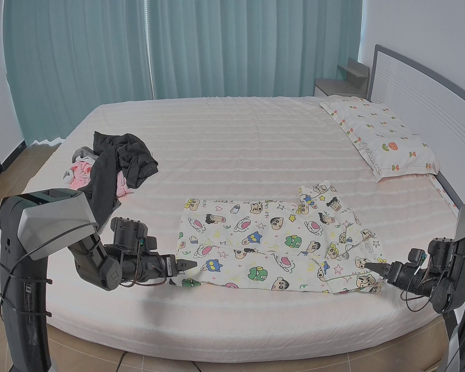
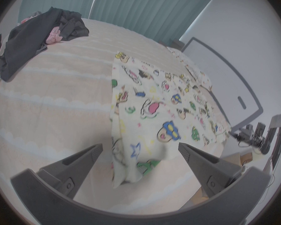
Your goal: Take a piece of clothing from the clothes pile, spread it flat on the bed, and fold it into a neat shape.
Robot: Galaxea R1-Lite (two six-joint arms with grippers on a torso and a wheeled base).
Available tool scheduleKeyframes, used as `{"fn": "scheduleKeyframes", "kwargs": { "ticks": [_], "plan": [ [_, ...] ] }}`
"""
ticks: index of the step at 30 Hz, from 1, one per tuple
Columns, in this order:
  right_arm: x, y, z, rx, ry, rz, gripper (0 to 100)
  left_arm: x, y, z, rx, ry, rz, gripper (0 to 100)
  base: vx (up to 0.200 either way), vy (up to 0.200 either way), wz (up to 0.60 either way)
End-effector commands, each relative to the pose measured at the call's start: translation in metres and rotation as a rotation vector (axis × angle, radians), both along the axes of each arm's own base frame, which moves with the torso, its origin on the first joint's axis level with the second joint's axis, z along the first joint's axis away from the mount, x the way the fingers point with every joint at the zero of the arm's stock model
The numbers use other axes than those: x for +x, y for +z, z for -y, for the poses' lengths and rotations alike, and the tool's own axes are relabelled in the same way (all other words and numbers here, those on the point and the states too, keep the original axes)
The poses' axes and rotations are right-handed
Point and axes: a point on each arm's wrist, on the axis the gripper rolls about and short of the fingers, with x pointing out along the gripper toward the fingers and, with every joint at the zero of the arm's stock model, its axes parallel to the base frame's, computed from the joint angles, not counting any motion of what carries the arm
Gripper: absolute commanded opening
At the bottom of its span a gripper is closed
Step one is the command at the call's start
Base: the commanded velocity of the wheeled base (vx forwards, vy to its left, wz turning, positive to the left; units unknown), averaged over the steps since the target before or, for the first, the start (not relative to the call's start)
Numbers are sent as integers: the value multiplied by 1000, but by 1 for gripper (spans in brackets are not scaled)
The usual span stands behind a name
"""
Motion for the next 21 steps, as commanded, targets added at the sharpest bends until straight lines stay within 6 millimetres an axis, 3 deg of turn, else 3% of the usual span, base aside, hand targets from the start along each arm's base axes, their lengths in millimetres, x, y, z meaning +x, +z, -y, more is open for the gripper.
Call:
{"fn": "scheduleKeyframes", "kwargs": {
  "ticks": [1,21],
  "plan": [
    [1,1,0,-2,0,15,100,2,2,4,-28,-20,6,100,0,0,0],
    [1,-2,0,-24,12,15,100,-2,-14,1,-21,-43,-39,100,0,0,0]
  ]
}}
